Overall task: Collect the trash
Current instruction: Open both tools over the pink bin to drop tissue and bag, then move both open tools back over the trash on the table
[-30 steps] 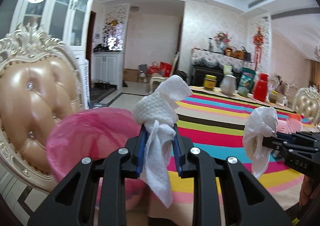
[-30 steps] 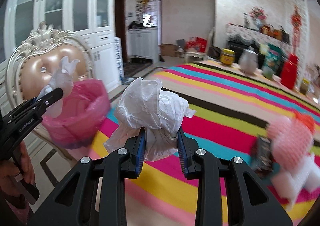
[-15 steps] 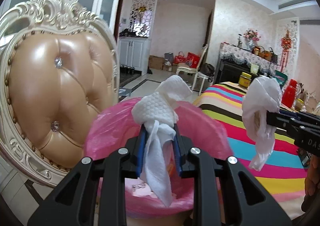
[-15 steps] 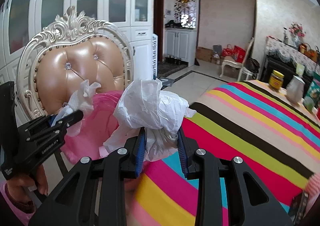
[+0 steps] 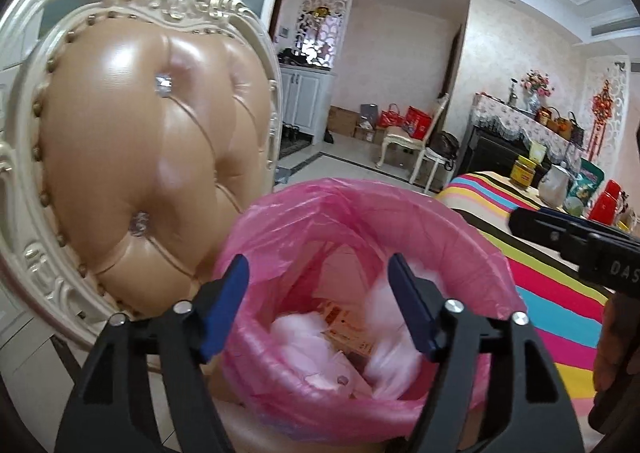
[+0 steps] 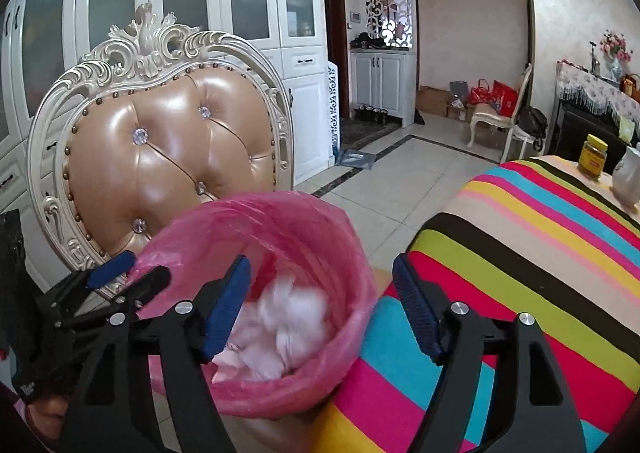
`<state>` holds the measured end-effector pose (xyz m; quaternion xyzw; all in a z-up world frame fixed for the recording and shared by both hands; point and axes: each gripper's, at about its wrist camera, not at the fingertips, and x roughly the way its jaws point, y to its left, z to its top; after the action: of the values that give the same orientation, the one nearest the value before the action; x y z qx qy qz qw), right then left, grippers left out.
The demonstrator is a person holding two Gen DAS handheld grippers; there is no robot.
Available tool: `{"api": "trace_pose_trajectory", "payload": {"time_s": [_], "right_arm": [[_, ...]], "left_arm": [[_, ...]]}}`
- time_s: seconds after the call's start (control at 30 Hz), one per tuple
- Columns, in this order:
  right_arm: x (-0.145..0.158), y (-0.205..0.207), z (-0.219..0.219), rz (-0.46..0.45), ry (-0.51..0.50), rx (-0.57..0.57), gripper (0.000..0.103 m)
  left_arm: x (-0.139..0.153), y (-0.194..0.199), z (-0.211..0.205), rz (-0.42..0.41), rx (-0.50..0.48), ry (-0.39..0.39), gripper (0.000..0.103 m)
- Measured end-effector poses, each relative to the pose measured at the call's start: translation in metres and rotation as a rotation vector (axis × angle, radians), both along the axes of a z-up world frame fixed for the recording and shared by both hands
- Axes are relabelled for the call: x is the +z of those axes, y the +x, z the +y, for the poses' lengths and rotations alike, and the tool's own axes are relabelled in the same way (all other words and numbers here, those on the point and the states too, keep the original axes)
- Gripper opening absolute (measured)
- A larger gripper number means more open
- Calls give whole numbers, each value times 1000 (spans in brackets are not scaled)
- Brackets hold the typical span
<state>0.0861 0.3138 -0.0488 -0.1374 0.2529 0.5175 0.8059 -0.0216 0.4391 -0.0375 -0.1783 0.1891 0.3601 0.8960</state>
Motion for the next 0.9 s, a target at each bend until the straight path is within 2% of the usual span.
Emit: {"api": "trace_pose_trajectory", "payload": {"time_s": [0.03,0.1,0.17,0.27,0.4,0.5,0.73,0.9], "right_arm": [[2,0,-4,-2,4,-5,70],[5,0,-16,-3,13,-12,70],[9,1,-34,-10,23,-38,70],[16,1,-69,-28,31,-95,70],[24,1,-126,-78,38,-175,77],[30,3,-169,-108,42,-242,81],[43,9,-329,-175,83,-514,84],[31,20,-430,-175,93,-700,84]], "left_arm": [[1,-3,-2,-5,10,-2,77],[3,-9,-6,-23,30,-5,91],[8,-11,-14,-44,45,-6,96],[16,-6,-35,-66,13,9,98],[30,16,-79,-83,-102,44,98],[43,38,-115,-111,-225,45,98],[65,102,-238,-153,-523,47,98],[59,140,-319,-129,-665,51,98]]}}
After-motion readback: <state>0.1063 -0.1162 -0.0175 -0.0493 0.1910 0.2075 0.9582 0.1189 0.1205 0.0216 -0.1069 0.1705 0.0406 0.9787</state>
